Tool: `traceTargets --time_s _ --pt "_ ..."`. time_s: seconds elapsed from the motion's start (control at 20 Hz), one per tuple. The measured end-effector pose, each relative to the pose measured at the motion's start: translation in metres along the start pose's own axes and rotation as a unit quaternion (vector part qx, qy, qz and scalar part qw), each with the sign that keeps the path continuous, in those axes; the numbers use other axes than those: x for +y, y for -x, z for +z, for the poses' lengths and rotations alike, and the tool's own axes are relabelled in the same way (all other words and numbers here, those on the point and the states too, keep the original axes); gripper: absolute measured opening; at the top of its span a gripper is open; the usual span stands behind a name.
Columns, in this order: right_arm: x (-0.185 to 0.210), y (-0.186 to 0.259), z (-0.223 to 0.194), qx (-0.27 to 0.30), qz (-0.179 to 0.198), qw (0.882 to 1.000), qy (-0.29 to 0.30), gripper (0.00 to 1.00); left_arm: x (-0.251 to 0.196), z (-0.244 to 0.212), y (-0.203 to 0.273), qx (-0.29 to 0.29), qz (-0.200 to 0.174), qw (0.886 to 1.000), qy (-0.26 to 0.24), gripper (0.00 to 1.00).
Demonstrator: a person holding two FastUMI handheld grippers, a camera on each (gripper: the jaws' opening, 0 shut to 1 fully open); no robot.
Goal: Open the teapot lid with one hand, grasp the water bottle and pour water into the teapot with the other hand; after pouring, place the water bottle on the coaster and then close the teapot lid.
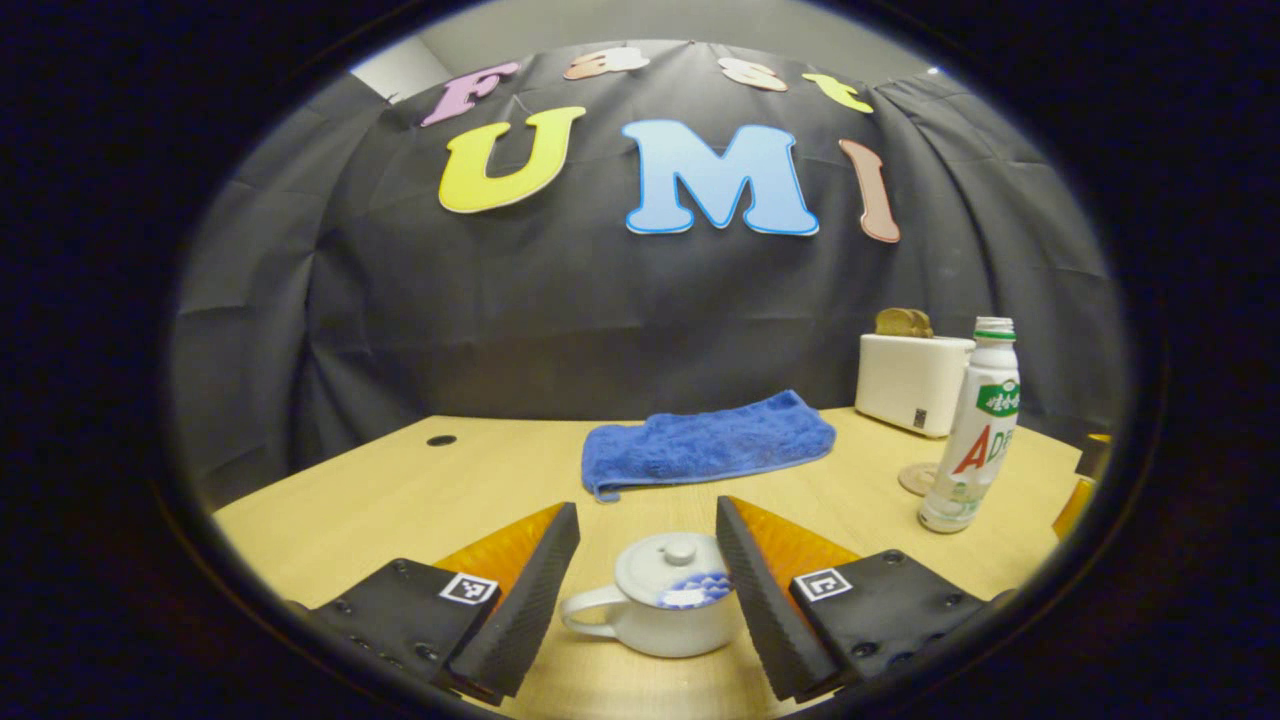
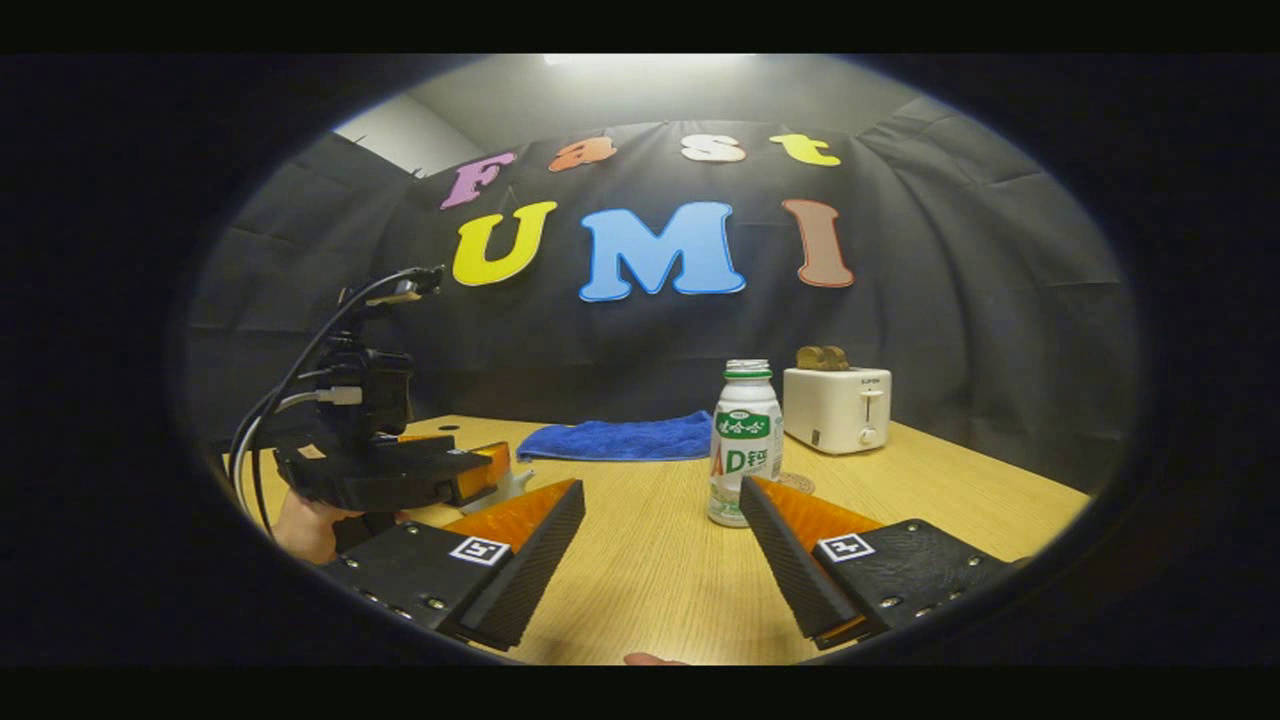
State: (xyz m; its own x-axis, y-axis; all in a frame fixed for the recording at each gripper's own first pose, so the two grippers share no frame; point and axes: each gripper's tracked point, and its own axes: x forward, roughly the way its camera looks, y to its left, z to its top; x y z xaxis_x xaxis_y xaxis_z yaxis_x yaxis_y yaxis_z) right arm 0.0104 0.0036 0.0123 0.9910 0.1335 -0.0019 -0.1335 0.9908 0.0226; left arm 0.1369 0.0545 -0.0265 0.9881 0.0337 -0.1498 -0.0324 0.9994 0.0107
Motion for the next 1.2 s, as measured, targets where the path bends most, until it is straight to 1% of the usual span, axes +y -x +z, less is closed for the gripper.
traceTargets --time_s 0.1,0.15,0.25,0.3,0.35,0.45,0.55,0.6,0.65,0.7,0.75,0.8,0.85,0.9,1.0,1.05,1.1,1.2 --pt "0.0 0.001 -0.002 0.006 0.002 1.0 0.0 0.96 -0.005 -0.003 -0.002 0.011 -0.008 1.0 -0.002 0.82" --pt "0.0 0.001 -0.001 0.006 0.002 1.0 -0.001 0.96 -0.01 -0.003 -0.002 0.013 -0.021 1.0 -0.006 0.77" --pt "-0.004 0.002 0.003 0.003 0.0 1.0 -0.003 0.96 -0.017 -0.002 -0.003 0.014 -0.039 0.999 -0.014 0.59" --pt "-0.007 0.001 0.004 0.002 -0.003 1.0 -0.004 0.96 -0.017 -0.001 -0.002 0.012 -0.04 0.999 -0.016 0.49" --pt "-0.01 0.002 0.006 0.0 -0.007 1.0 -0.003 0.96 -0.015 -0.001 -0.004 0.009 -0.039 0.999 -0.018 0.45" --pt "-0.021 0.002 0.011 -0.006 -0.017 1.0 0.002 0.96 -0.018 0.003 -0.003 -0.001 -0.041 0.999 -0.02 0.29" --pt "-0.031 -0.002 0.016 -0.012 -0.025 1.0 0.011 0.96 -0.019 0.003 -0.002 -0.005 -0.051 0.999 -0.009 0.14" --pt "-0.038 -0.005 0.017 -0.013 -0.029 0.999 0.018 0.96 -0.018 0.008 -0.001 -0.017 -0.053 0.998 -0.001 0.16" --pt "-0.046 -0.01 0.017 -0.012 -0.035 0.999 0.024 0.96 -0.015 0.015 0.004 -0.027 -0.051 0.998 0.007 0.12" --pt "-0.052 -0.015 0.018 -0.01 -0.039 0.999 0.024 0.96 -0.014 0.027 0.012 -0.039 -0.054 0.998 0.009 0.12" --pt "-0.055 -0.021 0.018 -0.005 -0.039 0.999 0.02 0.96 -0.014 0.043 0.023 -0.061 -0.054 0.997 0.01 0.15" --pt "-0.059 -0.029 0.016 0.002 -0.039 0.999 0.018 0.96 -0.014 0.059 0.036 -0.084 -0.055 0.995 0.009 0.12" --pt "-0.062 -0.036 0.014 0.009 -0.039 0.999 0.016 0.96 -0.016 0.073 0.052 -0.101 -0.062 0.993 0.013 0.15" --pt "-0.066 -0.044 0.013 0.016 -0.041 0.999 0.019 0.96 -0.022 0.081 0.067 -0.111 -0.075 0.991 0.019 0.15" --pt "-0.073 -0.059 0.009 0.024 -0.047 0.998 0.031 0.96 -0.03 0.085 0.093 -0.125 -0.091 0.988 0.015 0.15" --pt "-0.073 -0.066 0.007 0.03 -0.043 0.998 0.03 0.96 -0.031 0.085 0.105 -0.132 -0.095 0.987 0.007 0.15" --pt "-0.073 -0.074 0.003 0.037 -0.04 0.998 0.029 0.96 -0.032 0.083 0.115 -0.135 -0.097 0.986 0.002 0.11" --pt "-0.078 -0.088 0.002 0.044 -0.045 0.997 0.035 0.96 -0.033 0.079 0.132 -0.138 -0.106 0.985 0.003 0.11"
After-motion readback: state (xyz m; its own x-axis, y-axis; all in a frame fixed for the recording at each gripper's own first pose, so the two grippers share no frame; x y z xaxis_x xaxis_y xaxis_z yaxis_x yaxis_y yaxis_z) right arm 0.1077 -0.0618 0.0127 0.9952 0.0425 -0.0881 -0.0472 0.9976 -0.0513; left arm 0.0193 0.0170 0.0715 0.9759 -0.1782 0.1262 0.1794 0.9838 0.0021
